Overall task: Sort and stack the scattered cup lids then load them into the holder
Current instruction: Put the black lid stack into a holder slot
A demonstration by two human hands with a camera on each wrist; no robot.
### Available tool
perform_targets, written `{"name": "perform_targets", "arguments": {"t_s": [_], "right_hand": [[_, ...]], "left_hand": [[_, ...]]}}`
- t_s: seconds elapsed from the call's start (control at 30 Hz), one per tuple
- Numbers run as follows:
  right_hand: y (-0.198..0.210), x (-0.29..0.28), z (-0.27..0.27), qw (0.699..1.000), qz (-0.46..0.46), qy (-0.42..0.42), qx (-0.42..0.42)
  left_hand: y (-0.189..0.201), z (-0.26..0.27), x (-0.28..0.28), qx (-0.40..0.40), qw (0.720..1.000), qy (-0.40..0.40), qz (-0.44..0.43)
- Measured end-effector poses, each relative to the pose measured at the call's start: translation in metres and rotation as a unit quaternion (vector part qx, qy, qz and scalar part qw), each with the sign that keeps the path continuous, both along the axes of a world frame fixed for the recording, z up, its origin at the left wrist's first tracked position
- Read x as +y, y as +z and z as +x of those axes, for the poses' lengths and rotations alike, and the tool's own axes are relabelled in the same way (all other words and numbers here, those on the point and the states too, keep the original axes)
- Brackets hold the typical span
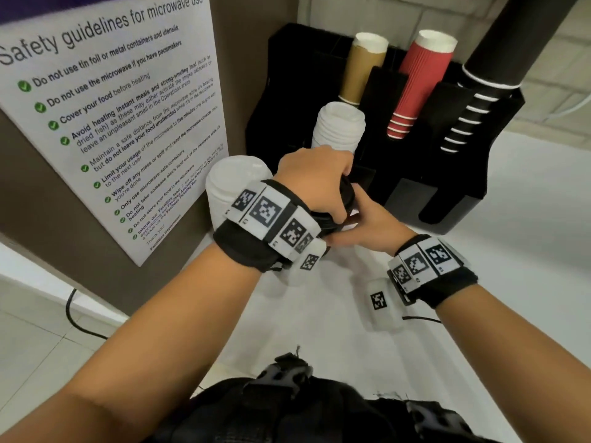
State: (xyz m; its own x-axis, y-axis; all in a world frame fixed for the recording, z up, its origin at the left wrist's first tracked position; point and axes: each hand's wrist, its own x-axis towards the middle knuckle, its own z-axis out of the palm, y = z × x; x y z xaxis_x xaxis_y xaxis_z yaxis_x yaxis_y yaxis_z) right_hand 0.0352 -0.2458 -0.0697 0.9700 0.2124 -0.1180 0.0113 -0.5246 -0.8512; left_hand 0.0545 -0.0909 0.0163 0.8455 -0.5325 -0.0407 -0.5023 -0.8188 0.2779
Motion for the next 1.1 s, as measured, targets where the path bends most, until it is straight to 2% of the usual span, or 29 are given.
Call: {"name": "perform_targets", "arguments": {"t_s": [0.1, 0.2, 0.3, 0.4, 0.5, 0.57, 0.67, 0.93, 1.1], "right_hand": [[0.000, 0.002, 0.010, 1.000, -0.008, -0.014, -0.004], [0.008, -0.001, 0.014, 0.998, -0.050, 0.030, 0.013], [0.032, -0.010, 0.019, 0.995, -0.080, 0.057, 0.001], [0.063, -0.008, 0.026, 0.991, -0.111, 0.068, -0.022], [0.084, 0.006, 0.038, 0.970, -0.210, 0.117, -0.048], [0.090, 0.016, 0.046, 0.953, -0.265, 0.141, -0.037], [0.094, 0.028, 0.051, 0.939, -0.304, 0.157, -0.017], [0.088, 0.038, 0.055, 0.927, -0.330, 0.177, -0.007], [0.085, 0.034, 0.057, 0.948, -0.277, 0.155, -0.016]], "left_hand": [[-0.003, 0.012, 0.009, 0.025, 0.997, 0.020, -0.067], [-0.004, 0.015, 0.024, 0.036, 0.981, 0.038, -0.185], [-0.003, 0.014, 0.041, -0.009, 0.930, 0.083, -0.359], [-0.004, 0.009, 0.052, -0.024, 0.883, 0.121, -0.453], [-0.008, 0.004, 0.055, -0.020, 0.867, 0.127, -0.481], [-0.010, 0.002, 0.057, -0.017, 0.860, 0.126, -0.494], [-0.013, 0.001, 0.059, -0.011, 0.853, 0.129, -0.505], [-0.018, 0.002, 0.062, -0.006, 0.853, 0.130, -0.506], [-0.020, 0.003, 0.062, -0.011, 0.849, 0.131, -0.511]]}}
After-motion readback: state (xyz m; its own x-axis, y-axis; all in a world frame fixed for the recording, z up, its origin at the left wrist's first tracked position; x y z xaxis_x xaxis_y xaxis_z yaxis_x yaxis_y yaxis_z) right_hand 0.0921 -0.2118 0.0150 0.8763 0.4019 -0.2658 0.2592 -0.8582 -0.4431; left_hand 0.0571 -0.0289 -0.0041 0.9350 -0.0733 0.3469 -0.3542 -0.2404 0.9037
